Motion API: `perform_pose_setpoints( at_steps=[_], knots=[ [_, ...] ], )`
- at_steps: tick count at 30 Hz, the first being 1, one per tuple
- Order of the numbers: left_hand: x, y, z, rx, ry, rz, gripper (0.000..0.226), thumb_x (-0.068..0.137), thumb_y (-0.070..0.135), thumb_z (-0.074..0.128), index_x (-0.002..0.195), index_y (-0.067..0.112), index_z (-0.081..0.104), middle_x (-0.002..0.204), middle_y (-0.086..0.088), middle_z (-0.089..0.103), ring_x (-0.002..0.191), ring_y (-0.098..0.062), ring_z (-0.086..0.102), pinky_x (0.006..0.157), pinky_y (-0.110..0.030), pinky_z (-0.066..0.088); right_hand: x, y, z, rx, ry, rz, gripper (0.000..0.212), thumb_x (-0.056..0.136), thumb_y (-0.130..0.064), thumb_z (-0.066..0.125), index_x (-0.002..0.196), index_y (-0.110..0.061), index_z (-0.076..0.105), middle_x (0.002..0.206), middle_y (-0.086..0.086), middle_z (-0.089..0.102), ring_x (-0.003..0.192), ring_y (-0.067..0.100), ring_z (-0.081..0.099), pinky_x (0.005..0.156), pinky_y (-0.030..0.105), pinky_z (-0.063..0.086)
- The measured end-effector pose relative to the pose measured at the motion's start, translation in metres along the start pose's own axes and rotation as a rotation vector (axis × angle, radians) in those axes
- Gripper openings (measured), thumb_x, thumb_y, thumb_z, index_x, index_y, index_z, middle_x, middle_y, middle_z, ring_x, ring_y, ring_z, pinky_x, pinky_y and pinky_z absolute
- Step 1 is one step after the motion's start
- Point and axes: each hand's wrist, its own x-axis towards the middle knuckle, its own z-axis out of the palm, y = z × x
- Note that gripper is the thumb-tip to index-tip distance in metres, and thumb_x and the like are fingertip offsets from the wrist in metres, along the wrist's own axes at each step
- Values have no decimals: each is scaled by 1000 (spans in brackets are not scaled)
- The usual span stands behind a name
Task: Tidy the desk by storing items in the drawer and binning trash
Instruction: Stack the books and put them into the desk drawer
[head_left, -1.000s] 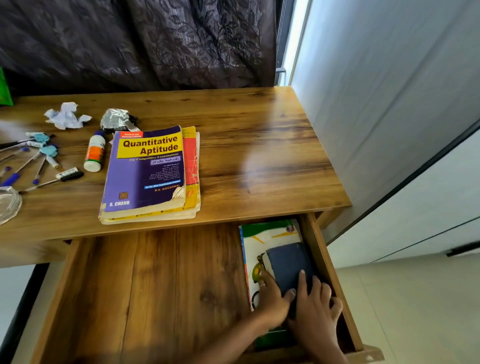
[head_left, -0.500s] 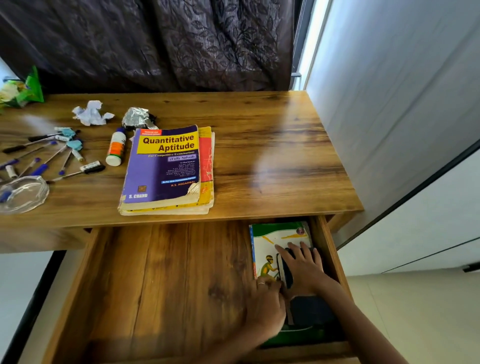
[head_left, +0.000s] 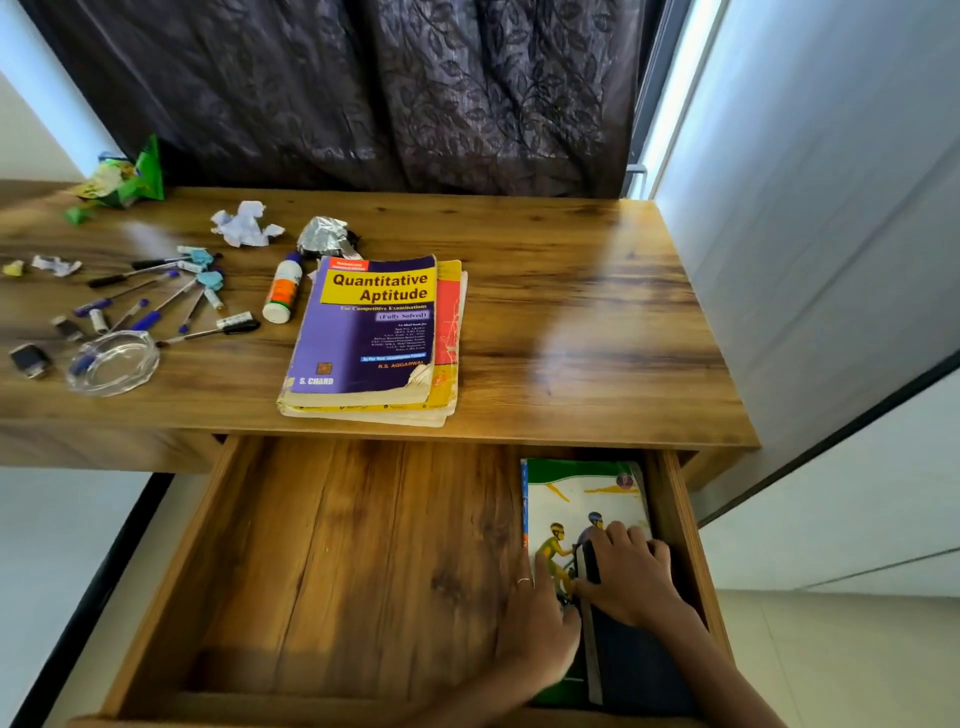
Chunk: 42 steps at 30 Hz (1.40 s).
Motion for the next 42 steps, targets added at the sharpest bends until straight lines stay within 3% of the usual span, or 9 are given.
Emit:
perform_pose_setpoints(
  at_steps=[6, 10, 12, 16, 20, 24, 34, 37, 42],
  knots=[
    [-7, -6, -29, -89, 237, 90, 60, 93, 28, 48, 146, 28, 22, 153, 7, 20, 138, -12, 25, 109, -25, 29, 4, -10, -12, 351, 122, -10, 48, 89, -42, 50, 134, -29, 41, 133, -2, 46, 128, 22, 37, 104, 40, 30],
    [-6, -7, -69, -171, 525, 110, 43, 91, 23, 52, 131, 35, 42, 137, 9, 43, 99, -8, 57, 75, -20, 50, 11, -42, -39, 633, 255, -200, 29, 90, -26, 56, 119, -22, 58, 108, -5, 58, 107, 14, 53, 87, 23, 42],
    [-3, -10, -92, -203, 666, 169, 43, 87, 16, 53, 123, 39, 45, 123, 10, 53, 82, -4, 57, 58, -12, 42, 15, -61, -58, 713, 270, -289, 24, 90, -20, 57, 113, -19, 61, 100, -7, 59, 98, 6, 54, 78, 7, 38],
    [6, -21, -157, -202, 955, 196, 36, 84, 13, 59, 116, 30, 55, 117, 11, 56, 108, -8, 52, 86, -24, 40, 34, -97, -94, 821, 324, -349, 26, 91, -20, 56, 116, -16, 59, 101, -6, 60, 95, 7, 56, 70, 6, 38],
    [31, -34, -228, -208, 1092, 79, 36, 84, 17, 61, 119, 22, 54, 125, 1, 54, 117, -18, 45, 91, -35, 31, 78, -128, -119, 897, 312, -221, 45, 91, -38, 54, 130, -16, 47, 121, -2, 53, 111, 16, 52, 87, 32, 46],
    [68, -54, -285, -195, 933, -66, 52, 89, 39, 57, 133, 19, 40, 140, -6, 43, 127, -23, 39, 101, -44, 36, 125, -160, -124, 1158, 114, -10, 87, 67, -67, 62, 133, -16, 38, 135, 5, 46, 119, 24, 51, 97, 49, 46],
    [102, -90, -362, -441, 308, -154, 48, 77, 58, 65, 97, 15, 62, 79, 5, 67, 67, -9, 63, 55, -20, 45, 150, -183, -126, 1344, 138, 176, 83, 55, -48, 84, 119, -8, 49, 107, 5, 65, 88, 16, 65, 60, 28, 54],
    [91, -97, -364, -401, 244, -129, 47, 77, 57, 66, 96, 14, 62, 77, 6, 67, 66, -10, 65, 55, -22, 48, 126, -186, -126, 1349, 113, 135, 51, 73, -31, 78, 112, -8, 55, 101, 5, 66, 79, 13, 64, 57, 23, 50],
    [42, -125, -346, -392, 158, -129, 41, 71, 58, 71, 82, 18, 70, 70, 1, 73, 64, -14, 70, 64, -31, 56, 73, -172, -92, 1379, -17, 61, 70, 54, -42, 87, 110, -14, 57, 102, 5, 71, 93, 20, 68, 82, 43, 56]
  ],
)
